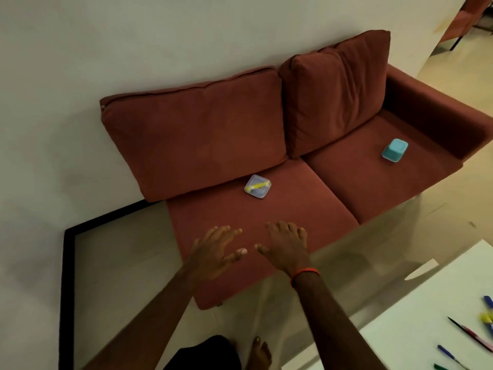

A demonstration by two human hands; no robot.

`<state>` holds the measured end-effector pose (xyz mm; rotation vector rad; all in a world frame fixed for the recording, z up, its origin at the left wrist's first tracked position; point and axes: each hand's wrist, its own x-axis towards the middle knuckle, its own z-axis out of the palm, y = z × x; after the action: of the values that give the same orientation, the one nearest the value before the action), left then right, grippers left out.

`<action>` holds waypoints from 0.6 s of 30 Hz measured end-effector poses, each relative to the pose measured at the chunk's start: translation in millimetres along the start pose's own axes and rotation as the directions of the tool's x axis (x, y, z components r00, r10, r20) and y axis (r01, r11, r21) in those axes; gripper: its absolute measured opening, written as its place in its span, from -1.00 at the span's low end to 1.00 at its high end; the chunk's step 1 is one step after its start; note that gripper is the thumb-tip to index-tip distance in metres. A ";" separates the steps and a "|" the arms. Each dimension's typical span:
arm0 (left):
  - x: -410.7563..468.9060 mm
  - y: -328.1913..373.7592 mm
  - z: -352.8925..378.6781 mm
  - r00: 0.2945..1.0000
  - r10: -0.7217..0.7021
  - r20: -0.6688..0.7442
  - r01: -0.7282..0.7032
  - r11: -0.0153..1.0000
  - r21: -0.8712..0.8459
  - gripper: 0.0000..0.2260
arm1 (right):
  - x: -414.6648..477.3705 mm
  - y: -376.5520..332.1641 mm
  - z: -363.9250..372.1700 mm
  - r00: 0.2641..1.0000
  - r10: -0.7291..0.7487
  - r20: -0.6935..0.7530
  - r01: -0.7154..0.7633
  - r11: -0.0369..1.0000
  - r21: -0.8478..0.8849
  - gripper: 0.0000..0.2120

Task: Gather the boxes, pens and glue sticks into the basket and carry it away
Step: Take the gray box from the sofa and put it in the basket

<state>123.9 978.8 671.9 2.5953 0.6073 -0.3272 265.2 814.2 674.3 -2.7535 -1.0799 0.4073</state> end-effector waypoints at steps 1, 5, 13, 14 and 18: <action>7.9 -1.1 -0.1 1.000 -0.004 0.020 0.004 1.000 0.001 -0.19 | 7.2 -0.3 1.6 1.000 0.015 -0.001 -0.015 1.000 0.026 -0.39; 51.1 -5.4 -5.3 0.996 -0.023 0.085 0.023 1.000 0.002 -0.19 | 38.3 1.5 5.7 0.999 0.040 0.028 -0.042 0.997 0.064 -0.40; 160.7 -8.6 -7.2 0.990 0.013 0.142 0.002 0.994 -0.108 -0.33 | 109.7 21.3 8.1 0.996 0.078 0.047 -0.079 0.996 0.034 -0.44; 177.4 -11.2 -5.1 0.990 0.017 0.142 0.000 0.993 -0.120 -0.33 | 122.3 25.7 12.0 0.995 0.084 0.046 -0.085 0.996 0.019 -0.46; 237.1 -26.7 12.5 0.985 0.028 0.172 -0.006 0.992 -0.129 -0.32 | 171.5 39.6 33.8 0.990 0.127 0.054 -0.127 0.992 0.011 -0.49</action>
<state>317.3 1079.8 574.5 2.4165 0.5262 -0.4870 400.8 904.2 599.3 -2.8225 -0.9116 0.5057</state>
